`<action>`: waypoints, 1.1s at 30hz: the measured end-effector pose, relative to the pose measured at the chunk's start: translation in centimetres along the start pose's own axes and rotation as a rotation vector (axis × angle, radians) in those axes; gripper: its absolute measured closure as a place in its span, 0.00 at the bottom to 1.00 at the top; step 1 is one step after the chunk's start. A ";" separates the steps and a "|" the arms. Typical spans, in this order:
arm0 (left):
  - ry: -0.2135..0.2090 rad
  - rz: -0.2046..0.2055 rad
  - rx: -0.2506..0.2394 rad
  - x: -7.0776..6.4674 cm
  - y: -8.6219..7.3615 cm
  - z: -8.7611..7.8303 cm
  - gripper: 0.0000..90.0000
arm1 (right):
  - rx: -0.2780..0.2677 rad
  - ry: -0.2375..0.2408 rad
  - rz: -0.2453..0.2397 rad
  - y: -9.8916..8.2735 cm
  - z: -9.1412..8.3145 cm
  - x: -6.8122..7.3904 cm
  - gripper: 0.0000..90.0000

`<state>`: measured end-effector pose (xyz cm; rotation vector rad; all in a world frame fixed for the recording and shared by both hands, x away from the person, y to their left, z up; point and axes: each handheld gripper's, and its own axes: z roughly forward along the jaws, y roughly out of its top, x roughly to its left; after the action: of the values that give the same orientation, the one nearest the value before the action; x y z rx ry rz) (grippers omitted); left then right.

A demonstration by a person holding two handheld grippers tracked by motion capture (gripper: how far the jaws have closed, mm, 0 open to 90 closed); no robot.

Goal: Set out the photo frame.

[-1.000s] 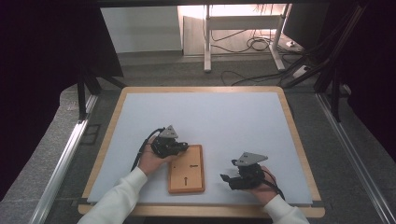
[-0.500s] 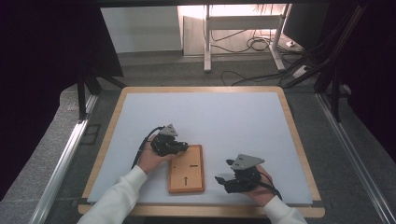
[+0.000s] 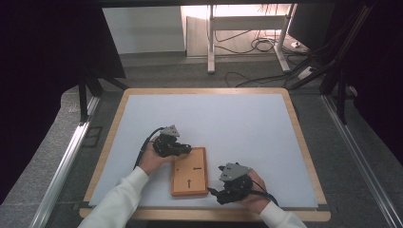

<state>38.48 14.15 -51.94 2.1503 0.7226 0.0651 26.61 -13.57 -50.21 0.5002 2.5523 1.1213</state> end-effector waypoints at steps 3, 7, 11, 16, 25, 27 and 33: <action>-0.005 0.002 0.010 0.1 0.1 0.0 0.93 | -0.001 0.001 -0.008 0.2 0.1 0.1 0.22; -0.021 -0.012 0.018 0.4 0.1 -0.1 0.93 | 0.005 0.009 -0.030 0.5 0.4 0.5 0.21; -0.026 -0.016 0.020 0.4 0.2 0.0 0.92 | 0.017 0.013 -0.056 1.0 1.0 1.1 0.19; -0.029 -0.013 0.028 0.5 0.2 -0.1 0.93 | 0.037 0.006 -0.082 1.3 1.7 1.6 0.18; -0.036 -0.029 0.026 0.7 0.3 0.0 0.93 | 0.055 -0.029 -0.122 1.5 2.3 2.0 0.17; -0.039 -0.031 0.027 0.7 0.3 0.0 0.93 | 0.057 -0.029 -0.120 1.6 2.4 2.1 0.17; -0.065 -0.045 0.031 1.2 0.4 0.0 0.93 | 0.063 -0.039 -0.142 1.7 2.7 2.3 0.17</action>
<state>39.63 14.57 -51.87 2.1543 0.7382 -0.0402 25.96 -9.76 -50.98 0.3466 2.5512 0.9748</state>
